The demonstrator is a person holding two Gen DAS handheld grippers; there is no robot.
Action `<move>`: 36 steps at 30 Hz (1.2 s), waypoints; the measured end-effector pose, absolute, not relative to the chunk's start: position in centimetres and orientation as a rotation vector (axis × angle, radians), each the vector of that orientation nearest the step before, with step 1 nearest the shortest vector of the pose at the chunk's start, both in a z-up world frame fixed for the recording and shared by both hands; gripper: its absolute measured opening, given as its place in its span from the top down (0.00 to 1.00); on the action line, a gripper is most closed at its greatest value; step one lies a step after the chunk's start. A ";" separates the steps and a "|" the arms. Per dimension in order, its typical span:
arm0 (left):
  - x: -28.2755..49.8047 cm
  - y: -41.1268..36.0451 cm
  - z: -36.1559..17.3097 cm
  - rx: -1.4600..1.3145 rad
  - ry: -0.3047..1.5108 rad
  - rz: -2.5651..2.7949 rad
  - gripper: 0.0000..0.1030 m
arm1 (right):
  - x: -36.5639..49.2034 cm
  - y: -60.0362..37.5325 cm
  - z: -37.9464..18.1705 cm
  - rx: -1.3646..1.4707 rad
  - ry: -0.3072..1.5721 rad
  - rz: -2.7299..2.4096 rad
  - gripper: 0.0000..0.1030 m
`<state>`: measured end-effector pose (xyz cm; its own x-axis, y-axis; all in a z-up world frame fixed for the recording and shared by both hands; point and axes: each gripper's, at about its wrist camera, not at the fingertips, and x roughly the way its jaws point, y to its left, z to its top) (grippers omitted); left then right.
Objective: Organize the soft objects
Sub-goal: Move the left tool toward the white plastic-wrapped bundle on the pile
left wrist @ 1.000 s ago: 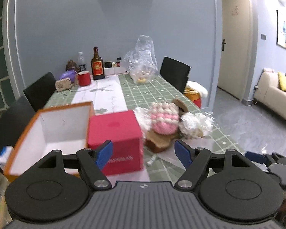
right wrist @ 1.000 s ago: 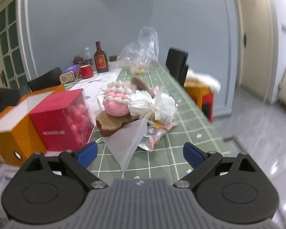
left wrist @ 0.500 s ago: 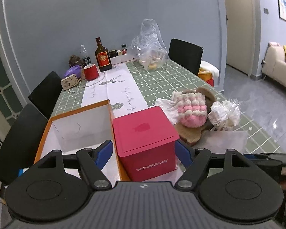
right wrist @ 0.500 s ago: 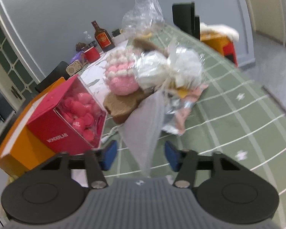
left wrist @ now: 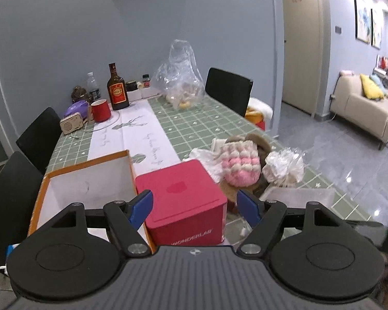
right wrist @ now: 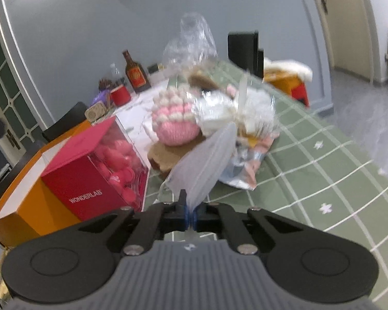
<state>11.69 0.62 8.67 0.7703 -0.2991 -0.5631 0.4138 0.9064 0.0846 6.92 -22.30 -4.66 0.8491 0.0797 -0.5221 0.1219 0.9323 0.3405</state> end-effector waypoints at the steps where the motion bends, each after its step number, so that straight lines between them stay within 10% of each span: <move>1: 11.7 0.8 8.7 0.201 0.566 -0.391 0.16 | 6.3 -22.2 -4.3 0.367 0.548 -0.030 1.00; 36: 15.9 -14.8 2.7 0.506 0.550 -0.623 0.14 | 0.8 -25.4 -9.3 0.358 0.461 0.012 1.00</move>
<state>15.93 -14.83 2.72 0.6813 -0.4005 -0.6127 0.6574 0.7029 0.2716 0.78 -25.40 -9.30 0.8965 0.0919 -0.4333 0.0685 0.9377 0.3405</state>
